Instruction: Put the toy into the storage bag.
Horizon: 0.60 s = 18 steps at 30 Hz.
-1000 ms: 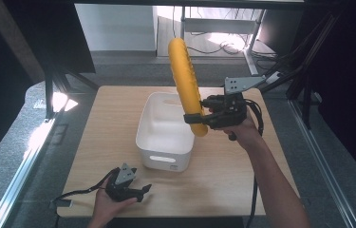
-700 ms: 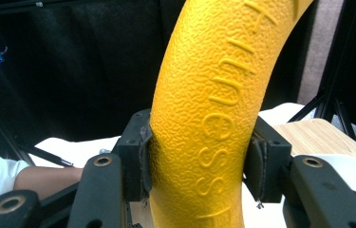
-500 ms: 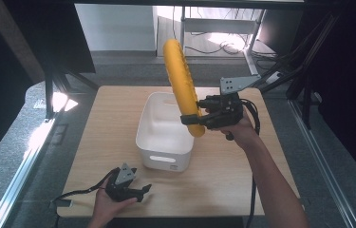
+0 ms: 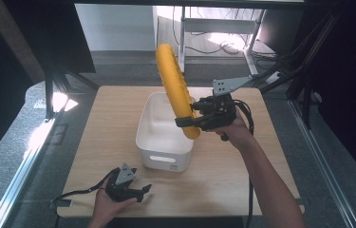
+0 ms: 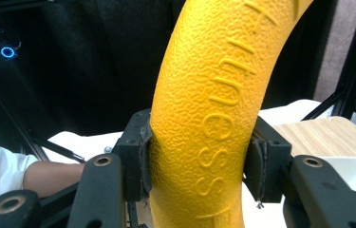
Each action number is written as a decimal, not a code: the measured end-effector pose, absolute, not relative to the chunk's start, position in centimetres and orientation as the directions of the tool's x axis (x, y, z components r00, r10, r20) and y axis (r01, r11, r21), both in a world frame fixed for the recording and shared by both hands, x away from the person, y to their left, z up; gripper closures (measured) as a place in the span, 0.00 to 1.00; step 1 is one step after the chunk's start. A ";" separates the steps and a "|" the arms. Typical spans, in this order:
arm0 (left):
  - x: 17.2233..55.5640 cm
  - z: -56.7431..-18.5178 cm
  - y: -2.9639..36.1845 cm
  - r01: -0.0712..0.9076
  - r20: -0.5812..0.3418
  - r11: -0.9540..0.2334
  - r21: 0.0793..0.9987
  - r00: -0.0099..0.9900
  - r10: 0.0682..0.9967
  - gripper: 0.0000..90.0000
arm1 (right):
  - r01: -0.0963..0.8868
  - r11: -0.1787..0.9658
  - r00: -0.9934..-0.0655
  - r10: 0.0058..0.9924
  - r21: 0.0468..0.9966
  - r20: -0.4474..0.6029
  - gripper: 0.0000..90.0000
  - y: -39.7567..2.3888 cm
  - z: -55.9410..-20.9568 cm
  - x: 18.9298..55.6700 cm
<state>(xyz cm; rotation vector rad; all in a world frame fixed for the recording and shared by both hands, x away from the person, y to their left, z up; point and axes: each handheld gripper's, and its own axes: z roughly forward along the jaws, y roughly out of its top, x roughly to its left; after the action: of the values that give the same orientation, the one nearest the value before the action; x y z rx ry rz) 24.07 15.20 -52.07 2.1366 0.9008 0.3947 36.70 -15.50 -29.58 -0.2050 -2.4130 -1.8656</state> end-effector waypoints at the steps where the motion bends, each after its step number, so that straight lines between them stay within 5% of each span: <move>1: 24.1 -52.1 15.2 0.474 -0.012 -0.455 0.754 0.702 0.712 0.21 | 0.159 0.252 -0.987 0.052 0.955 0.150 0.56 -15.4 -29.6 36.7; 18: 24.1 -52.1 15.2 0.475 -0.012 -0.455 0.753 0.702 0.712 0.21 | 0.164 0.261 -0.986 0.021 0.951 0.164 0.56 -14.5 -30.4 37.2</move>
<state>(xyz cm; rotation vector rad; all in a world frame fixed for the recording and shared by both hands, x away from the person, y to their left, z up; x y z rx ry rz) 24.06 15.15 -52.14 2.1383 0.9022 0.3943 37.18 -14.49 -30.40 -0.1771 -2.3987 -1.8321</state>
